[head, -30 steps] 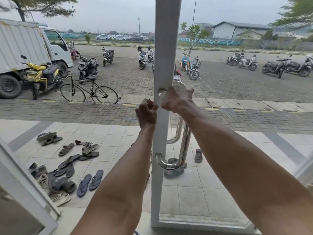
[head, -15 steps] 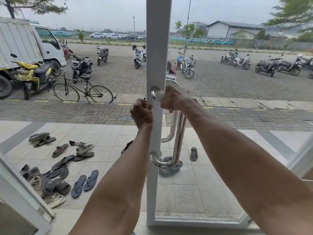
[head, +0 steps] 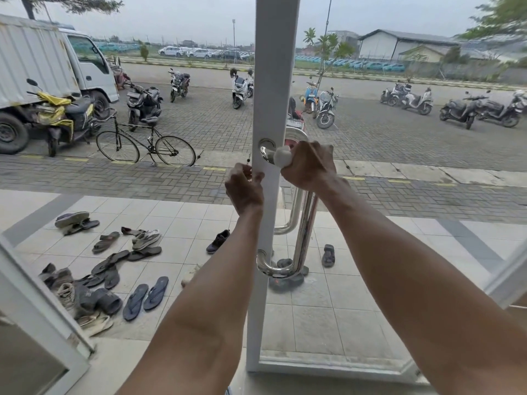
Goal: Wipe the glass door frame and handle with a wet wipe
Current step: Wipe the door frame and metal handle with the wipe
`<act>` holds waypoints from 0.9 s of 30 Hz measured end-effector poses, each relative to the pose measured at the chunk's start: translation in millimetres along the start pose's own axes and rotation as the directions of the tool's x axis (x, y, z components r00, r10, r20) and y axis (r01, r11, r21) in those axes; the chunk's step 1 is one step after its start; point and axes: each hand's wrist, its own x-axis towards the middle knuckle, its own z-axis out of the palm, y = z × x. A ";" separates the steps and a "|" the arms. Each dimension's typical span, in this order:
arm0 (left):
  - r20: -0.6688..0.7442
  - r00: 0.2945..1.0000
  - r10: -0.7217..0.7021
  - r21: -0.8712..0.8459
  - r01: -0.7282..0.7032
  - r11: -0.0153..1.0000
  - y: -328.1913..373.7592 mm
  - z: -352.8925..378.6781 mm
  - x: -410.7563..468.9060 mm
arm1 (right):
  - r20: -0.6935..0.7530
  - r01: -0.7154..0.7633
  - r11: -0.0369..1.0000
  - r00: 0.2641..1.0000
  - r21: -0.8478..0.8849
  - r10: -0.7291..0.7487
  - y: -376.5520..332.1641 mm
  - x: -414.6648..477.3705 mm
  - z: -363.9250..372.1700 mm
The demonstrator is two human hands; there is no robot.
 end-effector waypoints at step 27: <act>0.126 0.793 0.596 0.121 -0.608 0.784 15.6 -14.2 -10.4 | -0.232 -0.341 0.898 0.884 0.277 0.407 3.3 -28.4 25.0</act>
